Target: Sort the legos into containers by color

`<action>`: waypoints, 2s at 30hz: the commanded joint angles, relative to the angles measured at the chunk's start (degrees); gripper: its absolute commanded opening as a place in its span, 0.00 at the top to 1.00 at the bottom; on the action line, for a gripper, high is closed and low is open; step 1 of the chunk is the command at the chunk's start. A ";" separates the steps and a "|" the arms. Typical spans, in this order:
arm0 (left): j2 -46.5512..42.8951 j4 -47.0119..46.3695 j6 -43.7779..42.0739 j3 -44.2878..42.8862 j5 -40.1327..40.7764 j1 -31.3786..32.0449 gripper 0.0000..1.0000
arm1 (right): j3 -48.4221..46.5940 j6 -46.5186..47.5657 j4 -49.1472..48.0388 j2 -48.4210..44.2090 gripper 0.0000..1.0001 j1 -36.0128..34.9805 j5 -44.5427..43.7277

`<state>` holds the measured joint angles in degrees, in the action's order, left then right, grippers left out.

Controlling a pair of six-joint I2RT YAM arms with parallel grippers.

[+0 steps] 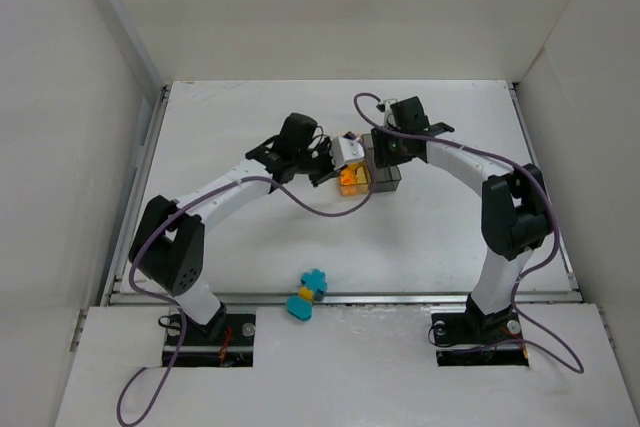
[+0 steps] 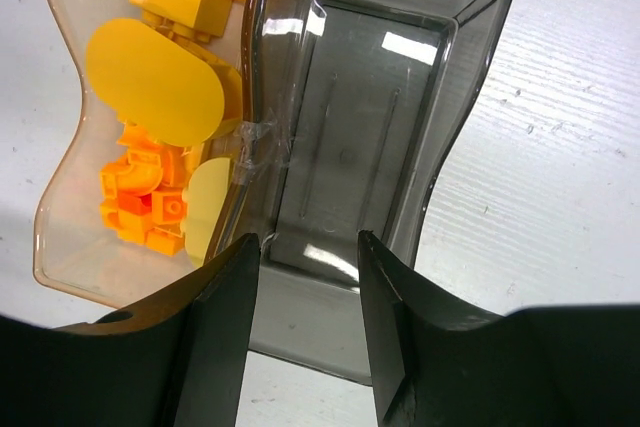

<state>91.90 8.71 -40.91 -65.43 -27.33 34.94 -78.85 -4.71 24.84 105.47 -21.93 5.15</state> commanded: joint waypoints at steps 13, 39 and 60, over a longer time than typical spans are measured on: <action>15.42 -3.08 1.00 -17.19 1.05 0.83 0.53 | 0.54 -0.91 -3.04 -5.10 0.51 1.54 1.01; -43.52 -3.52 45.45 20.93 45.60 -4.00 0.19 | 16.62 1.45 0.30 -21.01 0.07 -27.77 1.18; -48.56 -1.24 44.16 26.05 49.04 -3.39 0.18 | 23.57 -9.08 -5.06 -14.51 0.33 -46.35 1.19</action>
<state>44.84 8.05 3.29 -39.90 19.84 31.18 -55.24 -9.87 24.75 90.83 -66.87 6.68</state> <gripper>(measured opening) 0.815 0.667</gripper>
